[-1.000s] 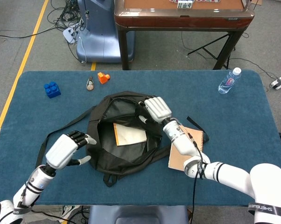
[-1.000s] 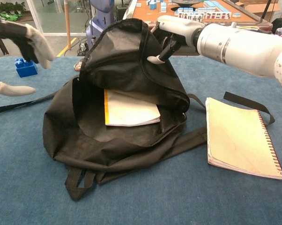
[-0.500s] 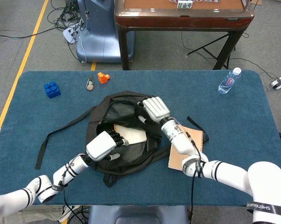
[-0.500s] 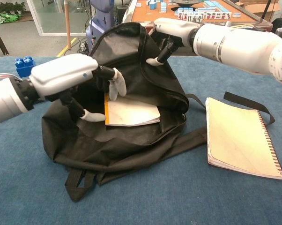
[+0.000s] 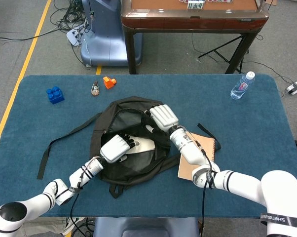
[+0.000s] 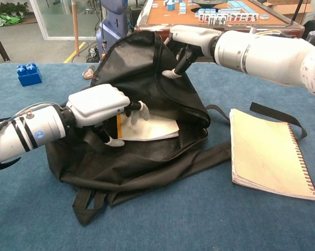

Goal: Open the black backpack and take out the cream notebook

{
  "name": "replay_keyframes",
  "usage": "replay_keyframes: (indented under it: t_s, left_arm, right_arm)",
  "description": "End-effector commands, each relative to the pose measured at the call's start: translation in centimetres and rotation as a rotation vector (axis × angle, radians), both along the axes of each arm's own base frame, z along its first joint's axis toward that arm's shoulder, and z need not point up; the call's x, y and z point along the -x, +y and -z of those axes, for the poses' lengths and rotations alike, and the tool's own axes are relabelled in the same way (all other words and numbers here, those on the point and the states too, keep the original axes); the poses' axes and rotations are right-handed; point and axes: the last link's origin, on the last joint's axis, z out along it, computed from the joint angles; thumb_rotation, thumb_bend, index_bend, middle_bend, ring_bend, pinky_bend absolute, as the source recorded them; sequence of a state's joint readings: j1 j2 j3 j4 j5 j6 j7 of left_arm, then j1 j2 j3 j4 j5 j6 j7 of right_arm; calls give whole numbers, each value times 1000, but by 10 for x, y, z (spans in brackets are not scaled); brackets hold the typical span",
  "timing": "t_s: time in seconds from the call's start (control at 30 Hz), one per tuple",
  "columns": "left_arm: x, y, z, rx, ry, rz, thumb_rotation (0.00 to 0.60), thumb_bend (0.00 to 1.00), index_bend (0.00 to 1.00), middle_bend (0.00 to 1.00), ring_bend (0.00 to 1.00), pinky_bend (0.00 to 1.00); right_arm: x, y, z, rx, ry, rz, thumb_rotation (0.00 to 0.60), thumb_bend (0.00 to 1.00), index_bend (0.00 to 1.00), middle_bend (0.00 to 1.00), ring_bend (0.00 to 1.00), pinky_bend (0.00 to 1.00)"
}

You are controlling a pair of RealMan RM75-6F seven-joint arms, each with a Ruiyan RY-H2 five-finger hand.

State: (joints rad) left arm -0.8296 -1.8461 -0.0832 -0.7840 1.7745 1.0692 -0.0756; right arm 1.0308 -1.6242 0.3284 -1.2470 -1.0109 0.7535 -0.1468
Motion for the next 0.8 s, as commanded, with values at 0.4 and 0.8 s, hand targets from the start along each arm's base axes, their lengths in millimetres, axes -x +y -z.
replay_keyframes:
  t_s: [0.4,0.8]
  left_arm:
    - [11,15,6,-33,-59,-126,600,222,408,417,375,415]
    - [6,16,11,-54,-126,-114,600,274,513,495,444,416]
  right_arm:
    - [5,0,-1,0,1,7,600,468,712,475,321,268]
    - [6,-21,-6,10,-66,104,600,469,712,475,321,268]
